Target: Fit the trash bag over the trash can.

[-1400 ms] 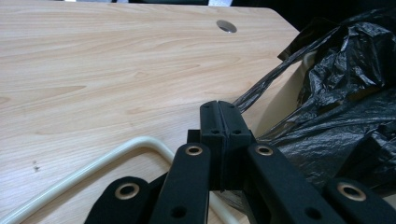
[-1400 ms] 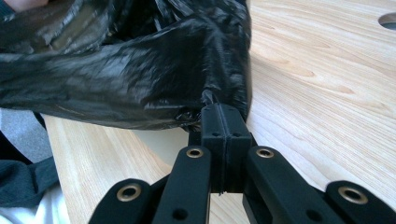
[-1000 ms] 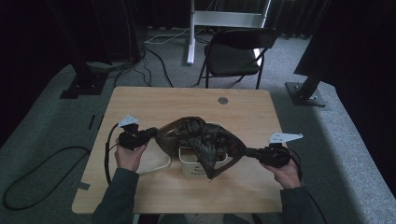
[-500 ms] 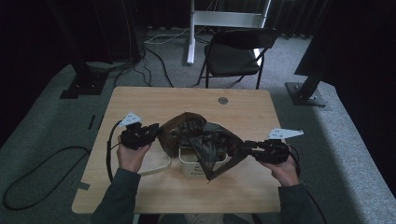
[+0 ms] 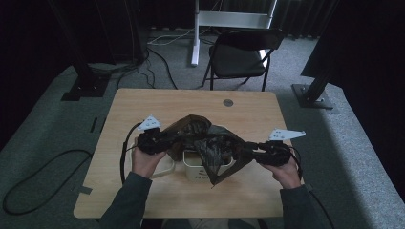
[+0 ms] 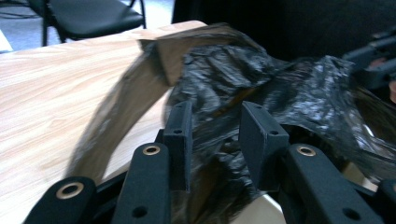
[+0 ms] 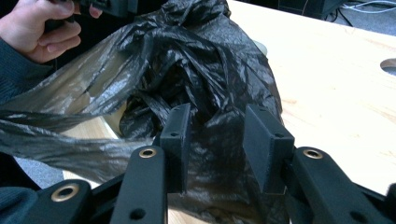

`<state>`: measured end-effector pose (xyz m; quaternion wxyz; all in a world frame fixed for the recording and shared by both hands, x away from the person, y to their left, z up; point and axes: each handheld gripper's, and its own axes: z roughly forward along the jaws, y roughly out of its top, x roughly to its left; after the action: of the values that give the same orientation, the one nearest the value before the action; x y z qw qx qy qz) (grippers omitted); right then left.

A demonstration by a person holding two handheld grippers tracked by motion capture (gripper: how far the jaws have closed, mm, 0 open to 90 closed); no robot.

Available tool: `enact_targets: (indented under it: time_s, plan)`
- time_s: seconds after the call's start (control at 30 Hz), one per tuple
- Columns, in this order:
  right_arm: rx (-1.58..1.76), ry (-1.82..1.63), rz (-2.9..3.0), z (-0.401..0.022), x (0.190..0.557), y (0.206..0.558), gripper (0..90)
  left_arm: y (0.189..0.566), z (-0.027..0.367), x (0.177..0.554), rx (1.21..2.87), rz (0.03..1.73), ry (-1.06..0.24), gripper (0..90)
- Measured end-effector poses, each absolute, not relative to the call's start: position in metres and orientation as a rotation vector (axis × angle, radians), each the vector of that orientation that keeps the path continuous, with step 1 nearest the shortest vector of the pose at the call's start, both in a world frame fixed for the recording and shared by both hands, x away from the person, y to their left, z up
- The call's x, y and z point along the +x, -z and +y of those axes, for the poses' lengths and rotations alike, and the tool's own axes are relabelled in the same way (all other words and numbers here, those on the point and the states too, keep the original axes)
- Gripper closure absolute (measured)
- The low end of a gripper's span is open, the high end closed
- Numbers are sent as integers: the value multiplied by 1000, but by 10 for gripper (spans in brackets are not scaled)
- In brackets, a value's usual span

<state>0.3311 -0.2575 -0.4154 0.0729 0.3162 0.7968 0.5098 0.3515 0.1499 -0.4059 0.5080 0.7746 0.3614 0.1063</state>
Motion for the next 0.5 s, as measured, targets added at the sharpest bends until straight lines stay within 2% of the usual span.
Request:
enact_targets:
  time_s: [0.5]
  plan:
    - [874,-1548,2412,-226,339,403,662,408,125,351,1943,786,-214,655]
